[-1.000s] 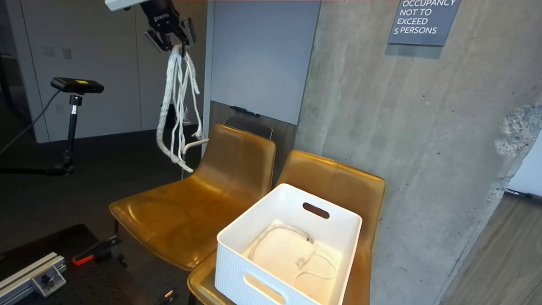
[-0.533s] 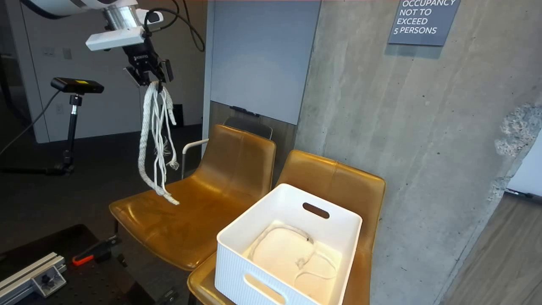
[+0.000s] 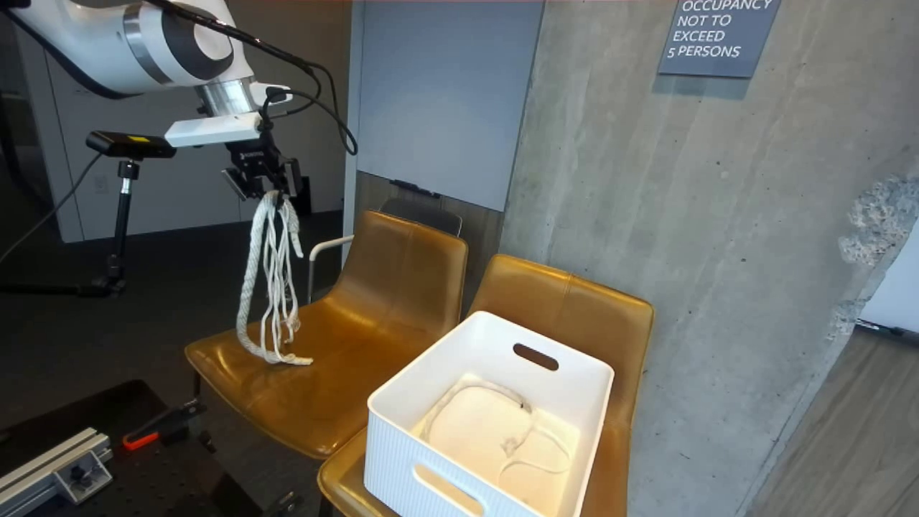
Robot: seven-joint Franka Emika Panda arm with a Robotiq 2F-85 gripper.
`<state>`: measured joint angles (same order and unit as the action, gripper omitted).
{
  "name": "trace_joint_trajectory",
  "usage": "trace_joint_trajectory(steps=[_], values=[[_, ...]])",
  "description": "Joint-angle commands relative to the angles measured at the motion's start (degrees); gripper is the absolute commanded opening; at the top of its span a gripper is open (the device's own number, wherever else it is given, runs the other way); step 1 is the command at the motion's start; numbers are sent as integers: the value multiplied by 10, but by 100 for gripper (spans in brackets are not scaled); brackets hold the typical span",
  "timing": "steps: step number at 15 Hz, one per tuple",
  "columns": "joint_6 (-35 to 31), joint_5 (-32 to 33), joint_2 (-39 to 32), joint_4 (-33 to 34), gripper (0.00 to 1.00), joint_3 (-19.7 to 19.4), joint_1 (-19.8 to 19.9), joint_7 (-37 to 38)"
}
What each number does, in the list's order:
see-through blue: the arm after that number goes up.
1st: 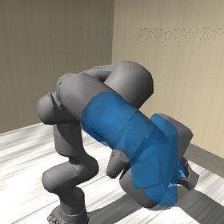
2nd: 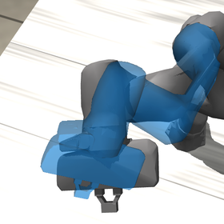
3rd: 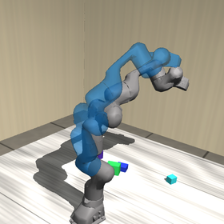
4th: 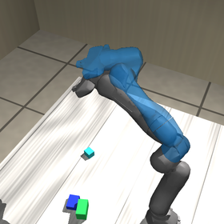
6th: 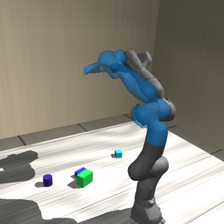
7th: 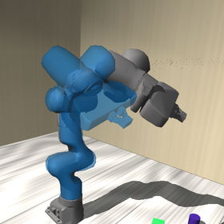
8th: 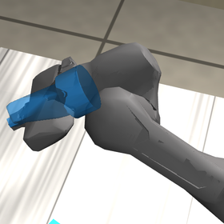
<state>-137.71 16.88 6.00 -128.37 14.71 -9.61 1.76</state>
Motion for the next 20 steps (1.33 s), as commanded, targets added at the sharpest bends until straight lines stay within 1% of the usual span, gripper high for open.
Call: trace_joint_trajectory(steps=[1, 4, 7, 11, 12, 13, 14, 15, 18, 20], values=[[-36, 42, -5, -10, 3, -22, 12, -1], [-53, 66, -21, 9, 3, -42, 27, -5], [-79, 73, -55, 28, 3, -54, 36, 2], [-104, 69, -116, 48, 3, -60, 29, 6], [-106, 67, -129, 55, 9, -62, 27, 4], [-109, 65, -139, 62, 37, -65, 26, 0], [-107, 61, -146, 69, 38, -68, 26, -5], [-107, 58, -149, 72, 43, -71, 27, -9], [-104, 52, -147, 78, 66, -80, 30, -15], [-102, 46, -139, 77, 79, -89, 35, -21]])
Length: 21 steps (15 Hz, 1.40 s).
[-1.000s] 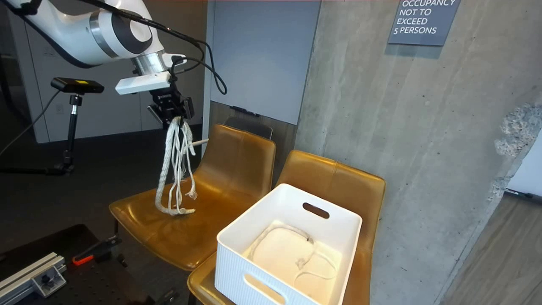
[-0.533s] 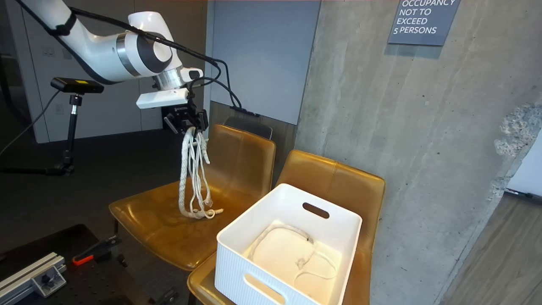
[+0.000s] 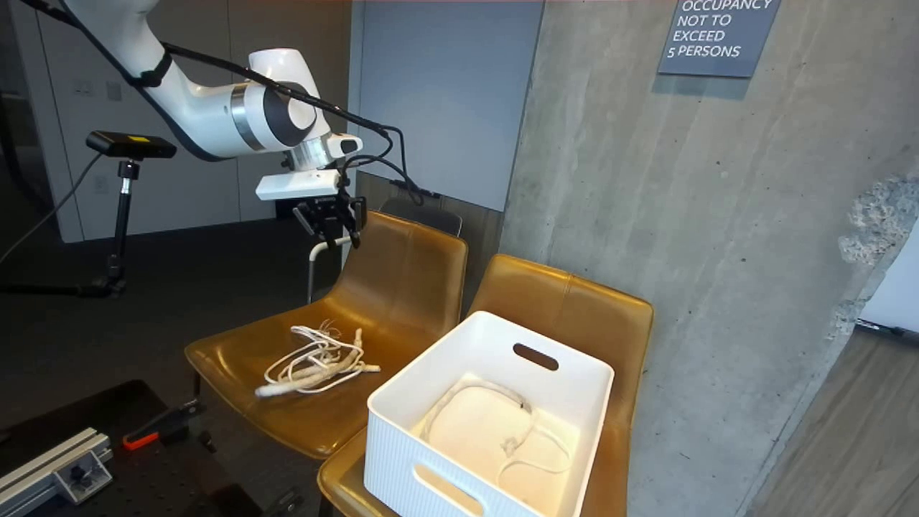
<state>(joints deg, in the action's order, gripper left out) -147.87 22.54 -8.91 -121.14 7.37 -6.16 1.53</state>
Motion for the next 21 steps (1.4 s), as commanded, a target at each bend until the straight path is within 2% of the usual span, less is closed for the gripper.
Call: trace_joint_trajectory(steps=[1, 3, 4, 7, 13, 16, 21], values=[[1, -13, 14, 5, 87, -20, 5, -25], [3, -12, 16, 8, 99, -33, 15, -42], [3, -13, 15, 11, 100, -38, 21, -53], [5, -35, 6, 21, 100, -53, 48, -124], [27, -118, -20, 75, 100, -92, 132, -322], [37, -172, -57, 127, 100, -101, 175, -409], [54, -215, -142, 198, 100, -102, 228, -492]])
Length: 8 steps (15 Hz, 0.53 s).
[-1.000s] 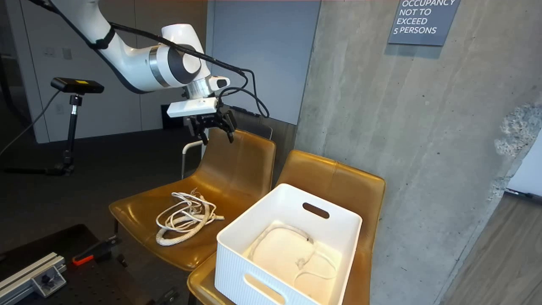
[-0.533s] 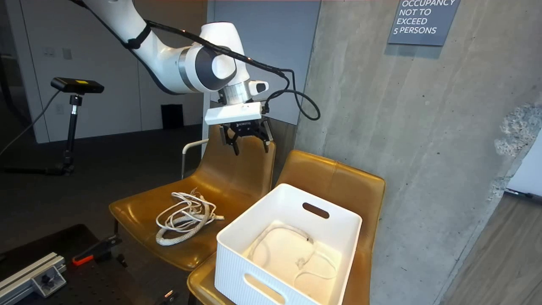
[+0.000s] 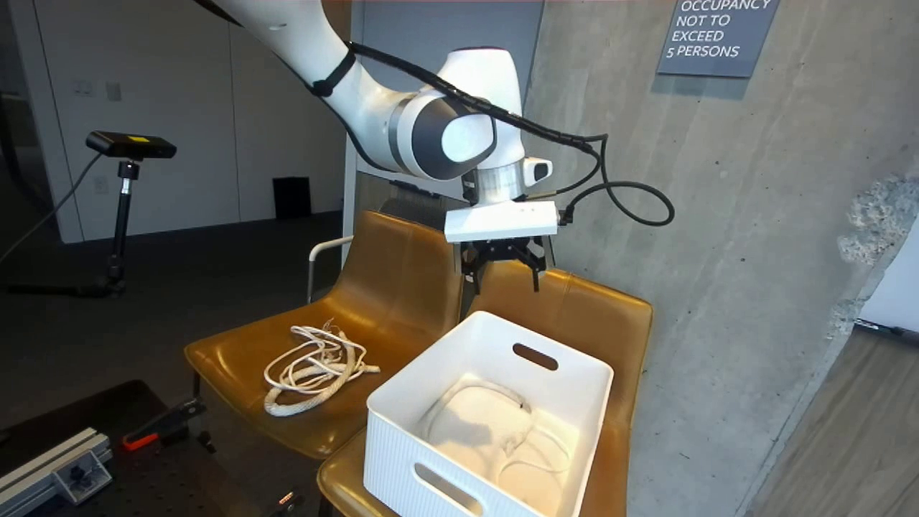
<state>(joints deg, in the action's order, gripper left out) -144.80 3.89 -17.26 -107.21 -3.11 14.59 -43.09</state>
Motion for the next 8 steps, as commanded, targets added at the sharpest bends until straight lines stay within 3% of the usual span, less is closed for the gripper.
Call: trace_joint_trajectory(steps=[1, 8], values=[[25, -31, -80, 73, 100, 3, 29, -54], [48, -41, -208, 172, 100, 21, 65, -66]])
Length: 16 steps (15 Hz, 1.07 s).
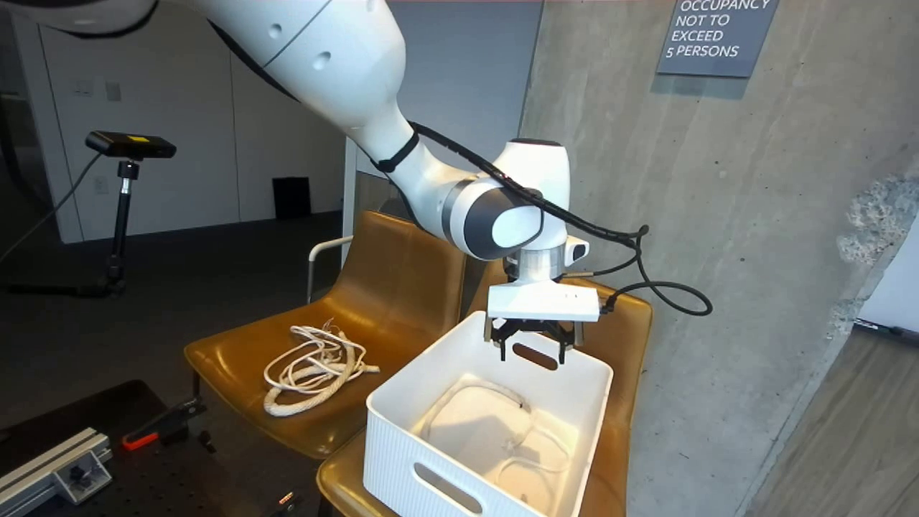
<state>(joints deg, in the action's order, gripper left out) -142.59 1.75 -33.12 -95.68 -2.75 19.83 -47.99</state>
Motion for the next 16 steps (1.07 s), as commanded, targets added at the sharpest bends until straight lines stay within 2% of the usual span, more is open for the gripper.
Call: trace_joint_trajectory(steps=[1, 6, 16], values=[[28, -21, -59, 61, 100, 22, 13, -14], [33, -23, -108, 71, 100, 36, 15, -13], [25, -4, -177, 103, 100, 32, 14, -13]])
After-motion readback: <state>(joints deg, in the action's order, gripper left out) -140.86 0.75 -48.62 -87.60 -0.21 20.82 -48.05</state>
